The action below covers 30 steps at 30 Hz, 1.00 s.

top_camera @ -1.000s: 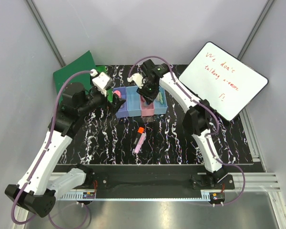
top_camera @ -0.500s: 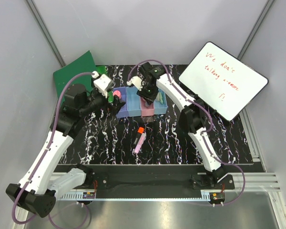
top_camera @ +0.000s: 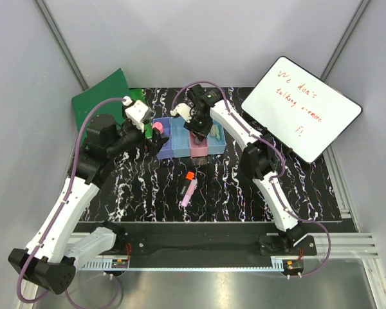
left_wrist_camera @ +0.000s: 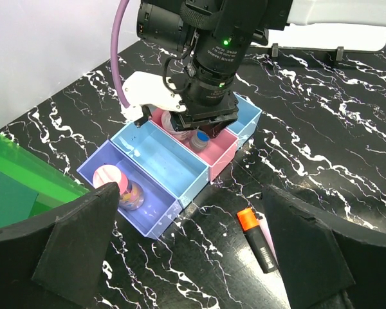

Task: Sort the stationery into containers
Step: Place the stationery in the storage box.

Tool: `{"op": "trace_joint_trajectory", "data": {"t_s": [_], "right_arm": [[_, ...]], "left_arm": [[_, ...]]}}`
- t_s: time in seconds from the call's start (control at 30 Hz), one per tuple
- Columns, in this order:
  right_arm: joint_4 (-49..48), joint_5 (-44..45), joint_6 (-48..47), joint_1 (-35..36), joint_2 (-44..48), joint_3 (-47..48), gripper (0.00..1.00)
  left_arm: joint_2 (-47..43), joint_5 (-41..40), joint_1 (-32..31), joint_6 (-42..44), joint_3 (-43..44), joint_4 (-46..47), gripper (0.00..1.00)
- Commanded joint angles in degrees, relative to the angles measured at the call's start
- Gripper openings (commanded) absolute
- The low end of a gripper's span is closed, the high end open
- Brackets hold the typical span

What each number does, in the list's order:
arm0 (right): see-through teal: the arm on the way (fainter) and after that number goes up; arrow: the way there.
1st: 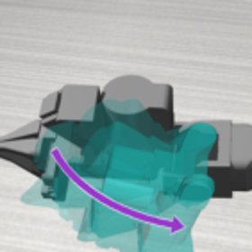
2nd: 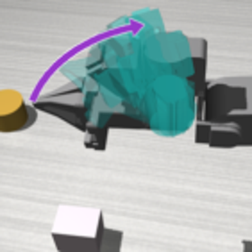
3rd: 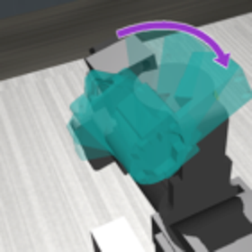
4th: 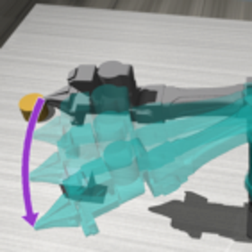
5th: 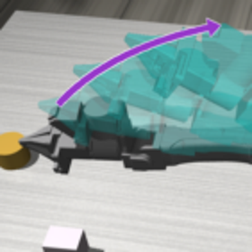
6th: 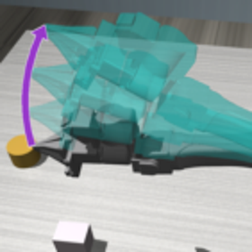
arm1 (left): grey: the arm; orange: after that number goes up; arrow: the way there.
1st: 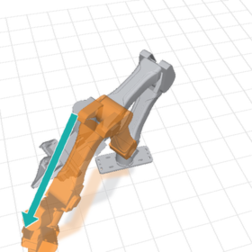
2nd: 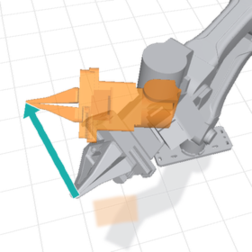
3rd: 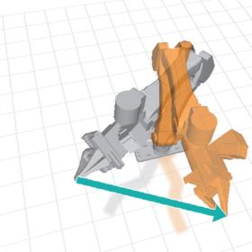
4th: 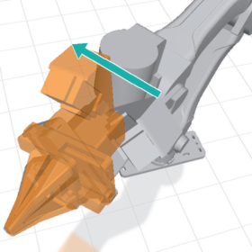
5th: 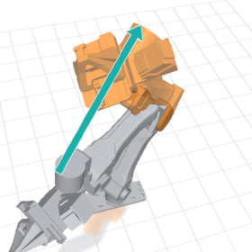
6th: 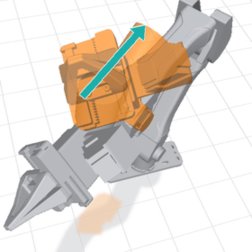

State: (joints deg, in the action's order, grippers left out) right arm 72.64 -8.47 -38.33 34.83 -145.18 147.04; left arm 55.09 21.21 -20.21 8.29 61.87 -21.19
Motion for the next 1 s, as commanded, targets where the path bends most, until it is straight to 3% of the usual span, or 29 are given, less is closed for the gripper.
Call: {"op": "trace_joint_trajectory", "data": {"t_s": [0.0,0.2,0.33,0.63,0.77,0.97], "right_arm": [[-0.92,0.91,-1.66,0.94,0.87,2.02,0.39],[-1.71,1.7,-2.1,1.38,0.96,1.93,0.45],[-1.8,2.05,-2.45,1.64,1.13,1.93,0.54],[-6.28,3.72,-0.26,1.73,3.59,1.84,0.54],[-12.42,3.11,4.31,1.38,11.47,-2.27,0.57],[-20.69,7.14,9.93,1.21,25.01,-16.15,0.63]], "left_arm": [[-0.86,0.67,0.43,-1.0,0.01,3.61,0.99],[-1.13,0.85,0.69,-1.26,-0.34,3.79,0.99],[-1.04,1.11,0.78,-1.35,-0.43,4.4,0.99],[-0.95,0.94,0.87,-1.18,-0.43,4.76,0.99],[-1.47,1.02,1.05,0.67,-1.13,3.53,0.99],[-0.08,0.93,1.13,2.16,-4.3,1.33,0.99]]}}
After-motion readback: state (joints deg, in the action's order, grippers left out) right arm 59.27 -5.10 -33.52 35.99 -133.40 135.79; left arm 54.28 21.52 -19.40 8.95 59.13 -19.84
